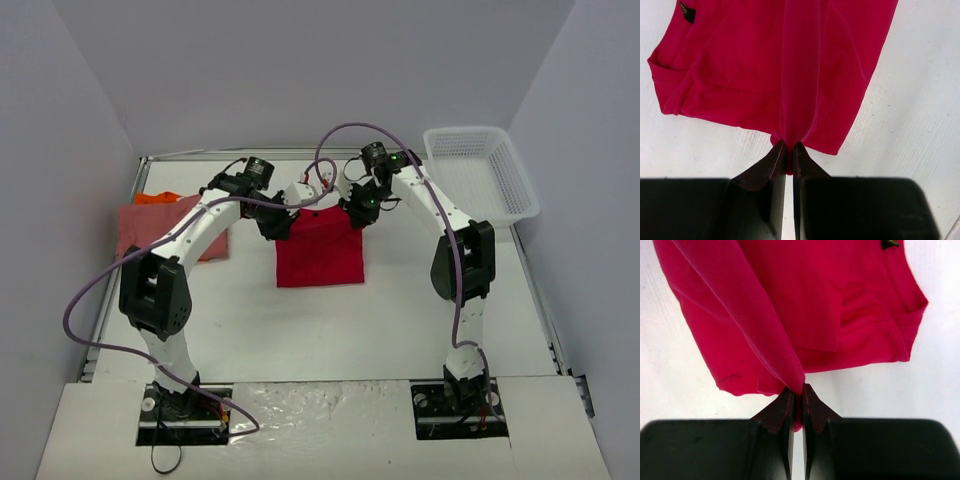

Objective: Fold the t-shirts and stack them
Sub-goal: Fold the long partially folded tshirt into a neat square

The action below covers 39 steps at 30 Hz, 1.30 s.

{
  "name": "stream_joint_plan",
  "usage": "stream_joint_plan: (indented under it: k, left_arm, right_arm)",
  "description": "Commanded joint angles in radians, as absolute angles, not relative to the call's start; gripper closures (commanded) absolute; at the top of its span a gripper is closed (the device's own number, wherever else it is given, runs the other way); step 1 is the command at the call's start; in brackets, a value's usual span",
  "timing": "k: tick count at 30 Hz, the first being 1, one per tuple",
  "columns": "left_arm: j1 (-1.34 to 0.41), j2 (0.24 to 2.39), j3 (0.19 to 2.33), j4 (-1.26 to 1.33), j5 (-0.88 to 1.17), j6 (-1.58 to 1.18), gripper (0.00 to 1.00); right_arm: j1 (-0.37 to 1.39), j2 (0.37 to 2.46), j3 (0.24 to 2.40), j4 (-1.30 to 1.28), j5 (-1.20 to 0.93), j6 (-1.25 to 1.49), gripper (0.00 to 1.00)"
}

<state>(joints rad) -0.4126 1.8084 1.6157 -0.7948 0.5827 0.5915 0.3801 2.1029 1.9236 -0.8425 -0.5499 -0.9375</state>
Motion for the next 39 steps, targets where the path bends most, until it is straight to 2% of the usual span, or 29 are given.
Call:
stream_joint_plan:
  k: [1, 39]
  left_arm:
    - [-0.396, 1.798, 1.672, -0.778, 0.589, 0.604, 0.98]
    - [-0.324, 1.985, 1.790, -0.660, 0.497, 0.515, 0.98]
  right_arm:
    - [0.364, 2.128, 1.986, -0.871, -0.548, -0.920, 1.00]
    - [0.341, 2.416, 2.321, -0.759, -0.529, -0.812, 1.00]
